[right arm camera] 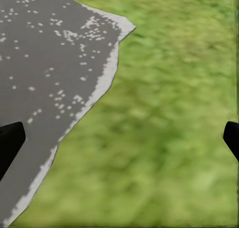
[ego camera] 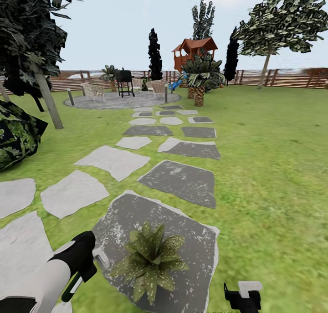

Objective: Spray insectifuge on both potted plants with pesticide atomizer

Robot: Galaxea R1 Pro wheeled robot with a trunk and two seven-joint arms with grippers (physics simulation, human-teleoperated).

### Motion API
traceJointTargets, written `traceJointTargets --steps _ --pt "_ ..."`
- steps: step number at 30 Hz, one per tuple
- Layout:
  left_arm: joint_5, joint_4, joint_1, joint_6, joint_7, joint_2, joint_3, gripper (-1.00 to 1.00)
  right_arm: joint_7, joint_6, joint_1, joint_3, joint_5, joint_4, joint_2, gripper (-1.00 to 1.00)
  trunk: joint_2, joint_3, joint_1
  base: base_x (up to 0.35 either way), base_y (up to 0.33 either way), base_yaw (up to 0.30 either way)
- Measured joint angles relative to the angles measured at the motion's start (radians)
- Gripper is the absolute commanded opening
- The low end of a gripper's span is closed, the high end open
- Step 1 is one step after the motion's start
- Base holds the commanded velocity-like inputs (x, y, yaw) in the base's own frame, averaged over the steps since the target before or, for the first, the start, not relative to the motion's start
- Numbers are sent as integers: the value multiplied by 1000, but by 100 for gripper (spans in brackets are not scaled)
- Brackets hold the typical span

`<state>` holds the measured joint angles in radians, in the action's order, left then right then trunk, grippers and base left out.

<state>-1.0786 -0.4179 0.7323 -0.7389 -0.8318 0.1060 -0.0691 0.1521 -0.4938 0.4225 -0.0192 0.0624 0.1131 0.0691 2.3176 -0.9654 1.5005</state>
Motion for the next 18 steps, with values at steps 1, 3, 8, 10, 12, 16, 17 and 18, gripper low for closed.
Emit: traceJointTargets --steps 1,3,8,10,12,16,17,18 --pt "0 0 0 0 1 0 0 -100 0 0 0 0 0 0 0 100 0 0 0 0 14 -110" --pt "0 1 -2 3 5 1 2 -100 0 0 0 0 0 0 0 100 0 1 0 0 4 -34" --pt "11 26 -15 10 70 2 5 -100 0 0 0 0 0 0 0 100 0 1 0 0 1 -6" --pt "15 29 -23 12 101 3 9 -100 0 0 0 0 0 0 -1 100 0 1 0 0 0 0" --pt "18 20 -25 12 113 2 13 -100 0 0 0 0 0 0 -1 100 0 1 0 0 0 0" --pt "25 -13 -25 8 114 -21 16 -100 0 0 0 0 0 0 -2 100 0 1 0 0 0 0" --pt "28 -27 -25 6 110 -34 15 -100 0 0 0 0 0 0 -2 100 0 1 0 0 0 0" --pt "29 -38 -25 5 107 -51 14 -100 0 0 0 0 0 0 -2 100 0 1 0 0 0 0"
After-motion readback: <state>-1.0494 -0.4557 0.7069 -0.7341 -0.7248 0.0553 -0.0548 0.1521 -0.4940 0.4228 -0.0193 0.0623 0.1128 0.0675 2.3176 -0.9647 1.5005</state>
